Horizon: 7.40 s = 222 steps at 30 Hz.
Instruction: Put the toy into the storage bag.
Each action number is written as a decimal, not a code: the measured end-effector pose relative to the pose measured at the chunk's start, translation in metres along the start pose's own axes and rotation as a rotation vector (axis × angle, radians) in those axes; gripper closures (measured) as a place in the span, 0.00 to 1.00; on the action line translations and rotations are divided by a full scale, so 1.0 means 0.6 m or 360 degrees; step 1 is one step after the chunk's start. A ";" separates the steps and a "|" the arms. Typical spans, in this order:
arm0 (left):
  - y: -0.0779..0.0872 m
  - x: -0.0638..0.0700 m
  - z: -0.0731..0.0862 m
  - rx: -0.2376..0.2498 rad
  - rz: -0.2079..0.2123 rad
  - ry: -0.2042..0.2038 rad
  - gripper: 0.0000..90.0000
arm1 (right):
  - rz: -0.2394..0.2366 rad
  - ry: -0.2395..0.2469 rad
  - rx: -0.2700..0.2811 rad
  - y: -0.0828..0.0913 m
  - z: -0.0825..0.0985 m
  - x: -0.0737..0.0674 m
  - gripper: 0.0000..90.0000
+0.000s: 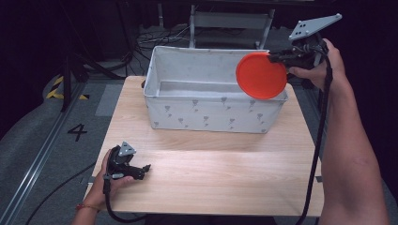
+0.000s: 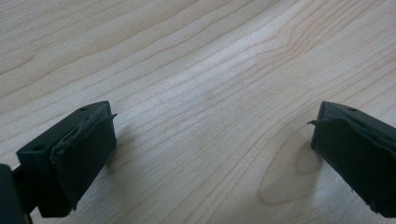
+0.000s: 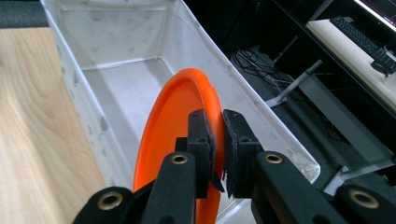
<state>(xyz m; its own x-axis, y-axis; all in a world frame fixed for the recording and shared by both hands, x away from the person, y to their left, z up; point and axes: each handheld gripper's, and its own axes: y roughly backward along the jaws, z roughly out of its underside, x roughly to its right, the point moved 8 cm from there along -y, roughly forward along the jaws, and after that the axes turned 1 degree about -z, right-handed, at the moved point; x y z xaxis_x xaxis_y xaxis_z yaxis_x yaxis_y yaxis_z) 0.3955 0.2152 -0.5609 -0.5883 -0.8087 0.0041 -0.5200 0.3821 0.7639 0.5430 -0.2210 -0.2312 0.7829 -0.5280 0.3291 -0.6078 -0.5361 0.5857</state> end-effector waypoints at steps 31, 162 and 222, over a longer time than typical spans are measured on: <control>0.001 0.001 0.002 -0.0002 -0.0010 0.0022 0.01 | -0.0211 0.0158 -0.0199 -0.126 0.054 0.008 0.92; 0.000 0.000 0.000 0.0000 0.0000 0.0001 0.00 | 0.0255 -0.0314 -0.0110 -0.025 0.156 -0.089 0.19; 0.000 0.000 0.000 0.0002 -0.0006 0.0005 0.00 | 0.0318 -0.0245 -0.0341 -0.018 0.410 -0.223 0.18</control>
<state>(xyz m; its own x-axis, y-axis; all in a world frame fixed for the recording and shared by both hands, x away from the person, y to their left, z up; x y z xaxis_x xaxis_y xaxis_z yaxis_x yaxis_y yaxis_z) 0.3954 0.2152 -0.5609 -0.5841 -0.8117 0.0033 -0.5230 0.3795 0.7632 0.4123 -0.3066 -0.4636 0.6117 -0.7108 0.3473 -0.6929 -0.2696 0.6687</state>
